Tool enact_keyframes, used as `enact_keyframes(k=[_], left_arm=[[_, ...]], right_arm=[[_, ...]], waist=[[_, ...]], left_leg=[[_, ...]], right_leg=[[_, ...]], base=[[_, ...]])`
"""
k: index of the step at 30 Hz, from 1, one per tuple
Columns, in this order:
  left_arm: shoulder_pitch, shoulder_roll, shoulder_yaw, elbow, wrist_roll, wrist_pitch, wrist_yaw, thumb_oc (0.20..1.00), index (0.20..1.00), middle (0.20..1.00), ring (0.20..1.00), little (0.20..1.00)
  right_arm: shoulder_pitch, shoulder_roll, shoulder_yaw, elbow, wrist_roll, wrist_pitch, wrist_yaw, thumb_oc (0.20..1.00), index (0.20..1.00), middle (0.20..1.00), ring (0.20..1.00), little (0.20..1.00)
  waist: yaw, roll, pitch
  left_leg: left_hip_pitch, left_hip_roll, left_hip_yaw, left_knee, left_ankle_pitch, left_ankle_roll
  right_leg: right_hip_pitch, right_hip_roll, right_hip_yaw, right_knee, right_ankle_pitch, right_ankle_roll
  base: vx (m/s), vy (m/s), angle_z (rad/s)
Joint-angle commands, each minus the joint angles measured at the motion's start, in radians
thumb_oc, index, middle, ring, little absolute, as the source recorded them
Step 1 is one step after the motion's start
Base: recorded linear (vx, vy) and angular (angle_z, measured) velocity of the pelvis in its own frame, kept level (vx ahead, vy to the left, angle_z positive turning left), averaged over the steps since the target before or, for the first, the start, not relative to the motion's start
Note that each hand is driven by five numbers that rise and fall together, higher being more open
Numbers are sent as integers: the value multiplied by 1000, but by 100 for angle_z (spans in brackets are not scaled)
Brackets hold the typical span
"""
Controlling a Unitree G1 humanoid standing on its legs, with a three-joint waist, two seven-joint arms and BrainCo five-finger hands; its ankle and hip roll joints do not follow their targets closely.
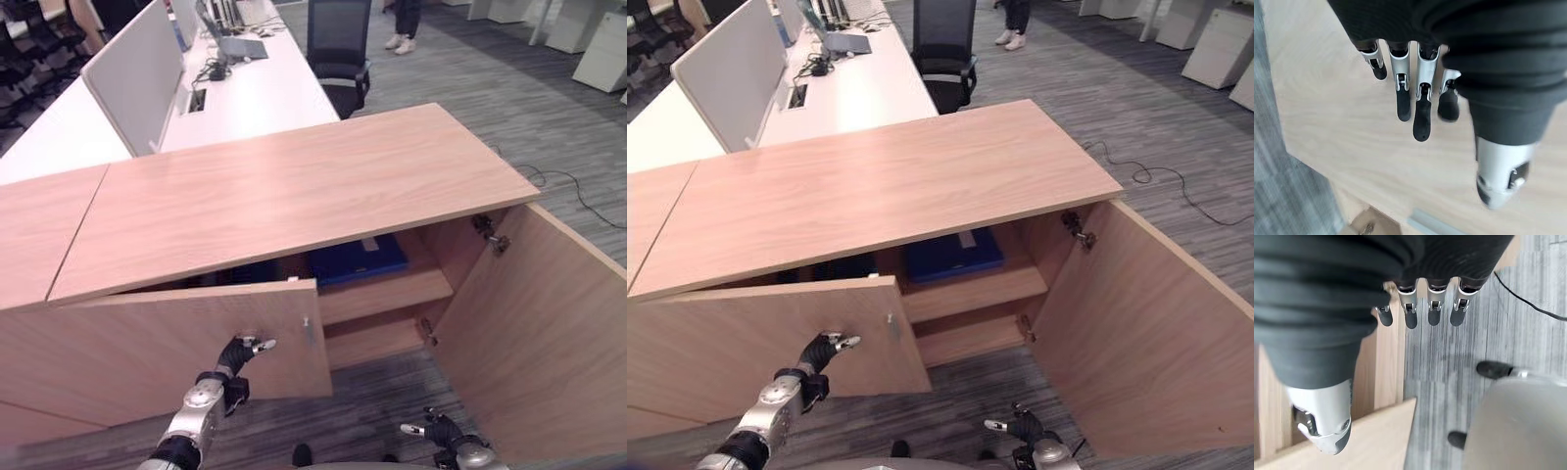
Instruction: Put the empty folder in the office cabinet
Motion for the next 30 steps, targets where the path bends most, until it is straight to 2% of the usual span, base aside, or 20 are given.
enact_keyframes(k=[1,2,7,15,23,24,25,26,28,29,30], left_arm=[[-211,83,92,62,-22,-85,42,1000,1000,1000,1000,1000],[-253,126,110,110,-18,-84,47,1000,1000,1000,1000,1000],[-380,228,121,200,-11,-86,59,1000,1000,1000,1000,1000],[-513,298,117,264,-15,-94,81,1000,1000,1000,1000,1000],[-449,212,105,167,-10,-110,85,1000,1000,1000,1000,1000],[-389,163,88,108,17,-115,78,1000,1000,1000,1000,1000],[-386,162,89,105,18,-114,79,1000,1000,1000,1000,1000],[-354,126,77,72,19,-115,76,1000,1000,1000,1000,1000],[-246,25,17,-19,29,-111,36,1000,1000,1000,1000,1000],[-243,25,17,-21,29,-110,37,1000,1000,1000,1000,1000],[-181,-10,-33,-87,50,-103,14,1000,1000,1000,1000,1000]], right_arm=[[-18,-1,23,-19,6,-22,16,1000,1000,1000,1000,1000],[-3,-1,23,-16,6,-23,20,1000,1000,1000,1000,1000],[13,-9,27,6,-8,-22,28,1000,1000,1000,1000,1000],[-4,-8,37,41,-9,-17,29,1000,1000,1000,1000,1000],[-12,5,1,71,12,-14,20,1000,1000,1000,1000,1000],[-12,12,-22,74,25,-14,16,1000,1000,1000,1000,1000],[-11,11,-22,74,25,-14,16,1000,1000,1000,1000,1000],[-20,12,-38,79,35,-14,10,1000,1000,1000,1000,1000],[-23,15,-77,89,59,-12,2,1000,1000,1000,1000,1000],[-22,15,-77,89,59,-12,2,1000,1000,1000,1000,1000],[-39,7,-99,94,59,-7,-2,1000,1000,1000,1000,1000]], waist=[[-7,-45,-26],[-18,-52,-30],[-32,-67,-35],[-36,-86,-27],[-26,-90,-25],[-23,-90,-24],[-23,-90,-25],[-19,-87,-22],[-14,-83,-11],[-14,-82,-13],[-2,-72,9]], left_leg=[[50,45,12,3,-67,-43],[56,42,31,3,-76,-38],[65,35,66,3,-94,-32],[69,24,104,3,-114,-20],[67,11,102,3,-123,-11],[67,4,102,3,-126,-7],[67,4,102,3,-126,-7],[65,3,102,3,-127,-5],[58,4,102,3,-122,1],[57,4,102,3,-122,1],[55,10,110,3,-115,6]], right_leg=[[-33,-41,8,85,-40,95],[-41,-46,15,92,-37,104],[-60,-60,21,90,-19,125],[-98,-84,20,106,11,157],[-97,-113,-6,109,24,170],[-97,-122,-16,112,29,171],[-97,-122,-16,112,29,171],[-102,-125,-23,116,34,172],[-115,-122,-45,157,29,170],[-116,-122,-44,159,28,170],[-146,-124,-99,222,38,166]], base=[[100,90,-40],[62,65,-31],[36,62,-30],[4,41,-14],[-8,12,-9],[0,0,0],[0,0,0],[-43,2,4],[-80,-5,3],[-131,-35,2],[-127,-44,0]])
